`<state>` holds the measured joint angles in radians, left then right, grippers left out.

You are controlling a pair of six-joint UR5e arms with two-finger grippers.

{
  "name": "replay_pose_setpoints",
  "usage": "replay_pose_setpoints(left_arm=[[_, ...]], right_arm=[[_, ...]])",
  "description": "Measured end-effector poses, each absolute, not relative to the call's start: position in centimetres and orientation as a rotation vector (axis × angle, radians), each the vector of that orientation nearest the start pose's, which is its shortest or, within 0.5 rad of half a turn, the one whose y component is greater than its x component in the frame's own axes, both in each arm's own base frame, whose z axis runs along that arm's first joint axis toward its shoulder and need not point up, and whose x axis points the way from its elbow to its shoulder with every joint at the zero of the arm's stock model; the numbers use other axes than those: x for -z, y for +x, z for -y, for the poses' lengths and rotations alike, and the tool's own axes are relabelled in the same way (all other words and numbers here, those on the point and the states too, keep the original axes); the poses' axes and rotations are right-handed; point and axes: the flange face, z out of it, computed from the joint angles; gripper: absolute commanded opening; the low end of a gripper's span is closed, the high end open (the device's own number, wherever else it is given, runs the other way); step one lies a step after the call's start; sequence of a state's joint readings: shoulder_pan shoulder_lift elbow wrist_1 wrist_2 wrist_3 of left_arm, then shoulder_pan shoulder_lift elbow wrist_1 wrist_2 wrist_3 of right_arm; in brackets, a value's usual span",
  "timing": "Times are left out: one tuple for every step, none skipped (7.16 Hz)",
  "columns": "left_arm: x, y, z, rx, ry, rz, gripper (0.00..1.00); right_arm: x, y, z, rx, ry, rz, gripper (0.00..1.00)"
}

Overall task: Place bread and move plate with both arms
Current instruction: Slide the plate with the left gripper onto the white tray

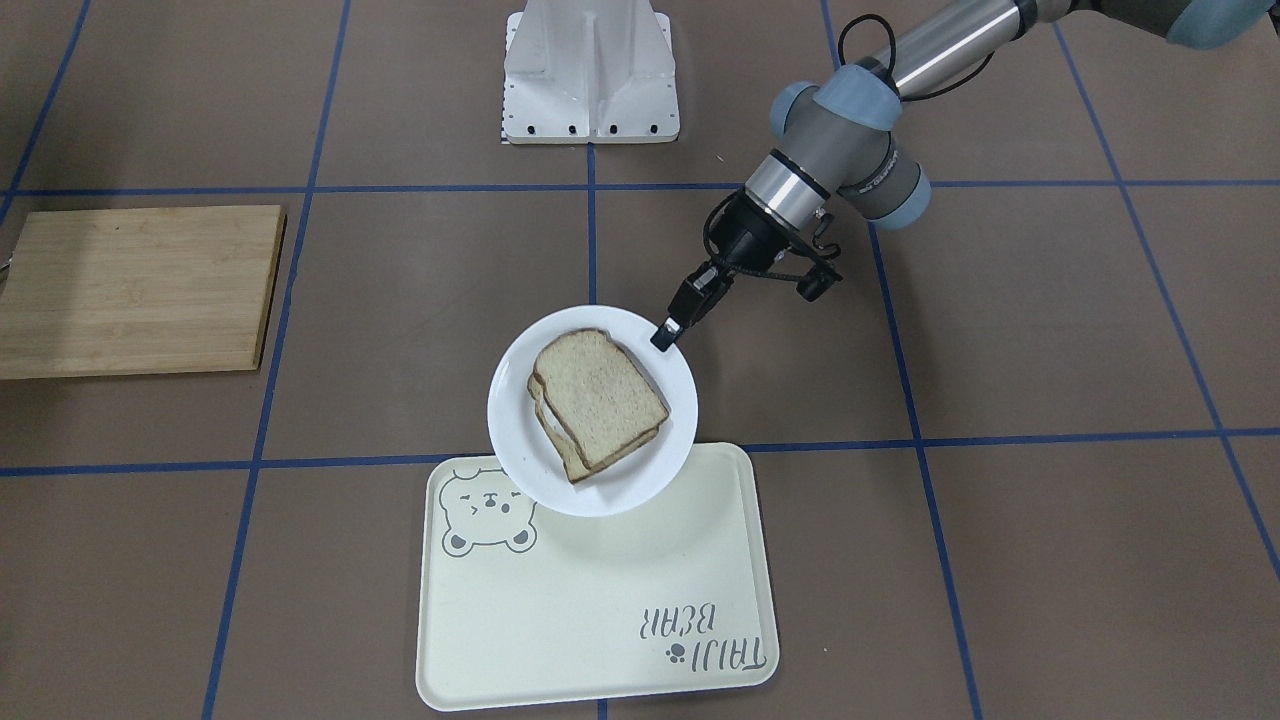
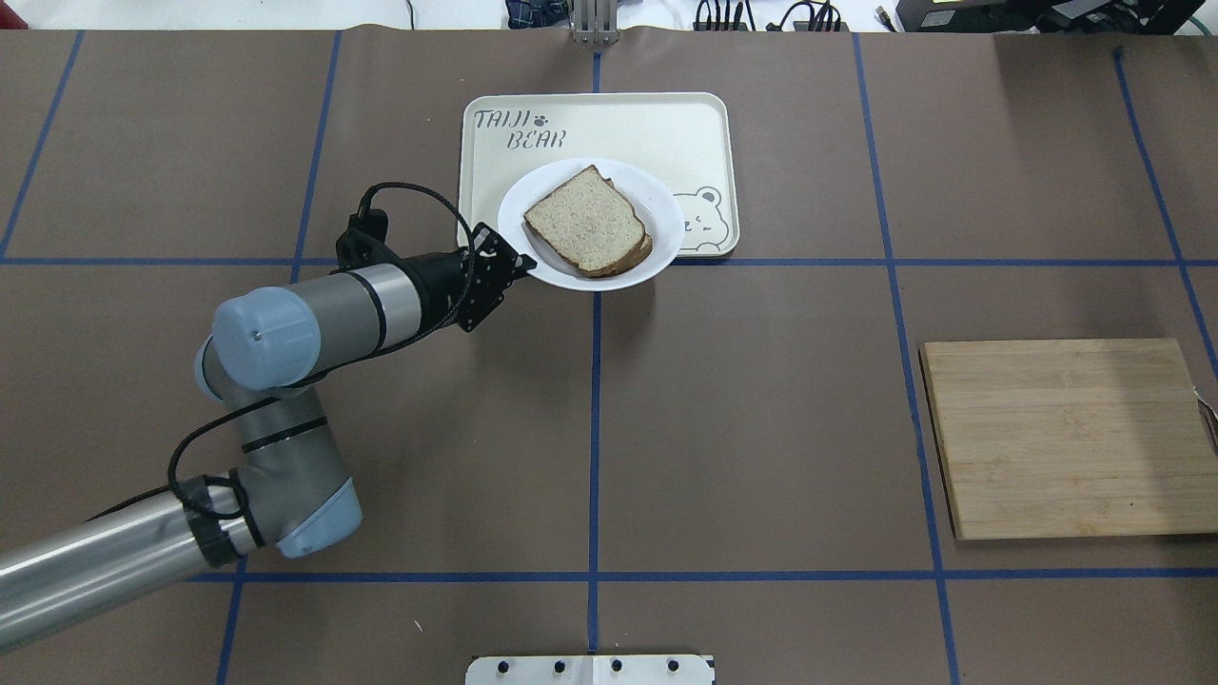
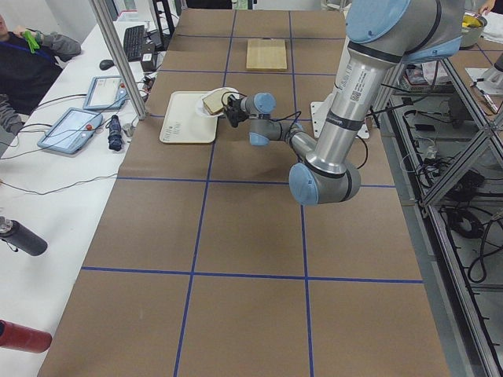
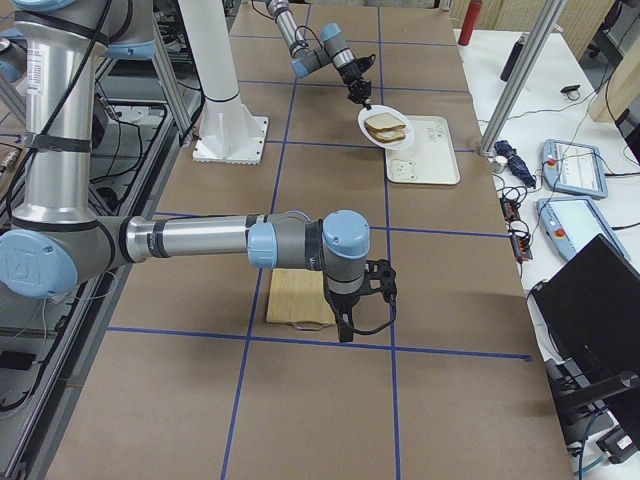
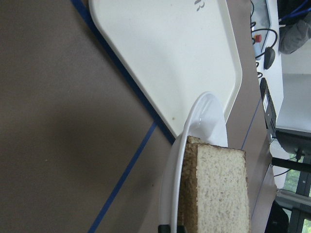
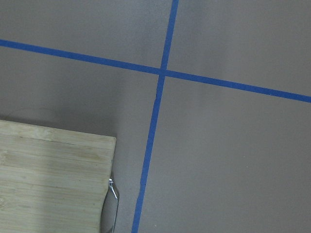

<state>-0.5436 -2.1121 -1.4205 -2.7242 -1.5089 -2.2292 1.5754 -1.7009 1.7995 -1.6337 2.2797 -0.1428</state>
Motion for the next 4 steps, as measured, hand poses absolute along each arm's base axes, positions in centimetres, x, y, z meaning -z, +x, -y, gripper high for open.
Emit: replay_pose_setpoints(left_arm=[[-28.5, 52.1, 50.4, 1.061, -0.03, -1.599, 0.0], [-29.2, 52.4, 52.8, 1.116, -0.013, -1.569, 0.0], [-29.5, 52.6, 54.5, 1.148, 0.003, -1.551, 0.0], [-29.2, 53.4, 55.7, 1.17, 0.021, -1.541, 0.0]], right_arm=[[-61.8, 7.1, 43.7, 0.147, 0.087, 0.7, 1.0], [-61.8, 7.1, 43.7, 0.148, 0.087, 0.694, 1.0], [-61.8, 7.2, 43.7, 0.148, 0.087, 0.691, 1.0], [-61.8, 7.2, 43.7, 0.148, 0.086, 0.69, 1.0]])
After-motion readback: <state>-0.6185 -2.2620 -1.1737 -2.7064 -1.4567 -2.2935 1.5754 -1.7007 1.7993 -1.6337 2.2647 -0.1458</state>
